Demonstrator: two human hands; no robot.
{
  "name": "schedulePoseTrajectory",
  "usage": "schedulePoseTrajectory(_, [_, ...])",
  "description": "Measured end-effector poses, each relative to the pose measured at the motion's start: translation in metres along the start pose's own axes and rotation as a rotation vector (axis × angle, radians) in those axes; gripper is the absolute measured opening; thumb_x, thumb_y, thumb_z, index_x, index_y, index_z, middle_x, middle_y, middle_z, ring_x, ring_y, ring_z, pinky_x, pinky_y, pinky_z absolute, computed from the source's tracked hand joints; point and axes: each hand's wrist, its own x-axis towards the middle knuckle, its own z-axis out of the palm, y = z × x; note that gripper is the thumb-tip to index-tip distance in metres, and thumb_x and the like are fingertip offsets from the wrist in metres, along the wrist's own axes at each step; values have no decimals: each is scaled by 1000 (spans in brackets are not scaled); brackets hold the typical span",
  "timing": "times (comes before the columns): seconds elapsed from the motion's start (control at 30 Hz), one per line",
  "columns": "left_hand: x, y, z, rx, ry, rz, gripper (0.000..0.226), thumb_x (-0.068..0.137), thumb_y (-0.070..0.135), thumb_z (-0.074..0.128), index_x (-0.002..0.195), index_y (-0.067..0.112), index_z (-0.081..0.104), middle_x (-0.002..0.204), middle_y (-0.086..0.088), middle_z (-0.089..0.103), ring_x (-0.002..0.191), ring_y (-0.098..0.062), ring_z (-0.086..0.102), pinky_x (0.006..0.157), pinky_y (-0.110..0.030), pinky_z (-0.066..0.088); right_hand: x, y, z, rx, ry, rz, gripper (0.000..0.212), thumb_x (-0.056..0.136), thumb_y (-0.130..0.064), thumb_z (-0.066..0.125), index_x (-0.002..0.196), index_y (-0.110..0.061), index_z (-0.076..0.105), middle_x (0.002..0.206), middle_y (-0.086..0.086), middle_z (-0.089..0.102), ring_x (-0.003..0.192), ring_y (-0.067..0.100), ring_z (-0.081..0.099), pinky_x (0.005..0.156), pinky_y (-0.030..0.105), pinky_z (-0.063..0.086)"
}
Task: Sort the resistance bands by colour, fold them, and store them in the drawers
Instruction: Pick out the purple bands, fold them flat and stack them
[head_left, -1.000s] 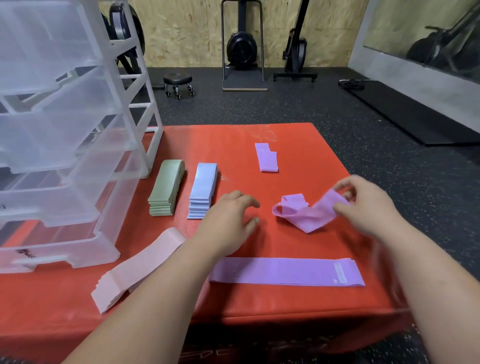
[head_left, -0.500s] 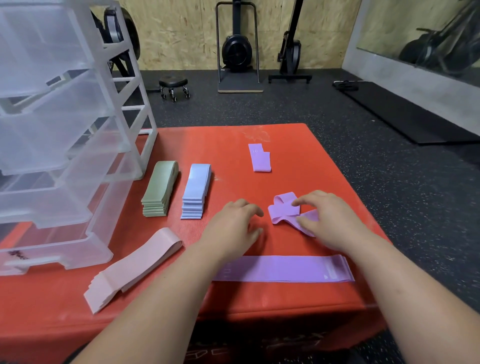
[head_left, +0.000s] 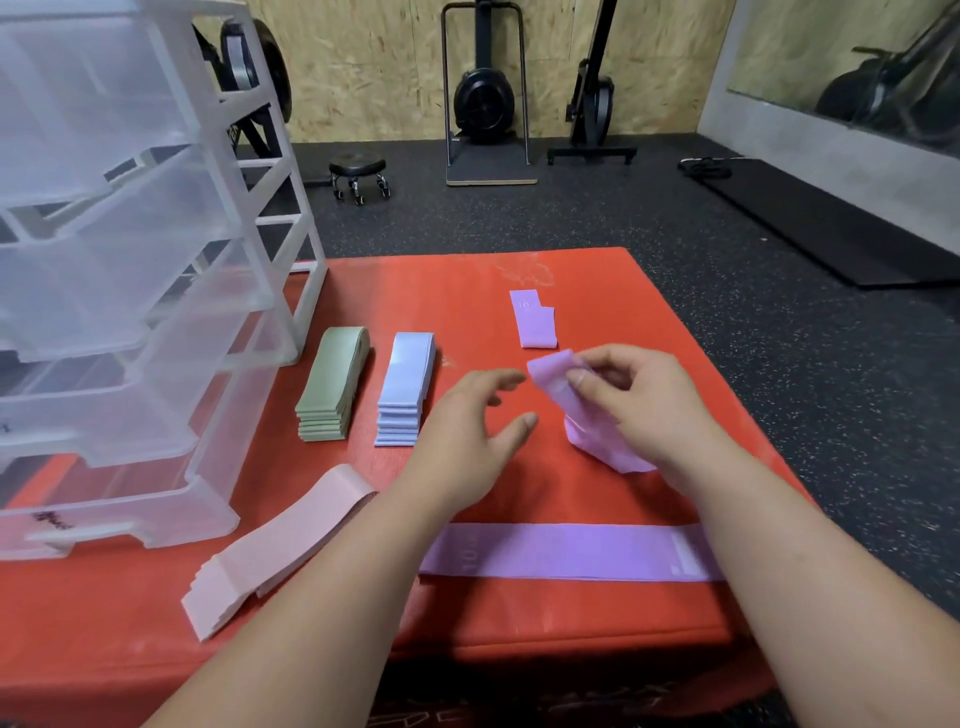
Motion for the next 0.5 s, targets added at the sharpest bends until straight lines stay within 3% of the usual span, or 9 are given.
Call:
schedulePoseTrajectory(0.07, [3,8,-3,-149,25,-45,47,96,33,77,140,33,60,130,20,68,113,-1,64,94,-30,55,-1,-12,-3,153,-21,-5,13,95,-14,75,105,-23,77,96,-8,81,89,-1,71,83,16,51])
schedulePoseTrajectory(0.2, [5,18,-8,-427,55,-79,43,96,22,79,136,26,63,117,10,77,107,-8,72,95,-34,58,-3,-18,-4,231,-33,25,19,94,-18,76,113,-19,76,102,-1,81,98,11,74,99,38,55])
schedulePoseTrajectory(0.3, [5,22,-10,-521,60,-81,30,96,14,78,124,25,71,99,9,79,95,-7,74,86,-25,55,-7,-21,-1,227,-70,45,21,95,-21,76,115,-20,75,103,1,81,101,21,77,100,50,57])
schedulePoseTrajectory(0.37, [5,20,-10,-500,92,-103,18,98,14,76,113,23,76,92,8,79,87,-8,71,82,-30,55,-9,-22,0,197,-86,33,18,95,-18,75,113,-21,76,100,4,81,100,24,77,99,53,58])
schedulePoseTrajectory(0.43, [6,15,-10,-500,131,-151,8,99,17,75,106,17,78,88,2,78,83,-12,69,81,-37,58,-10,-22,0,123,-81,9,19,94,-14,76,111,-23,76,93,6,80,90,20,75,94,52,56])
schedulePoseTrajectory(0.5, [7,11,-11,-509,160,-186,7,100,18,73,103,13,78,83,0,75,77,-11,64,75,-33,54,-10,-23,-1,92,-88,-16,24,92,-9,78,111,-24,75,90,9,79,79,18,69,91,51,57])
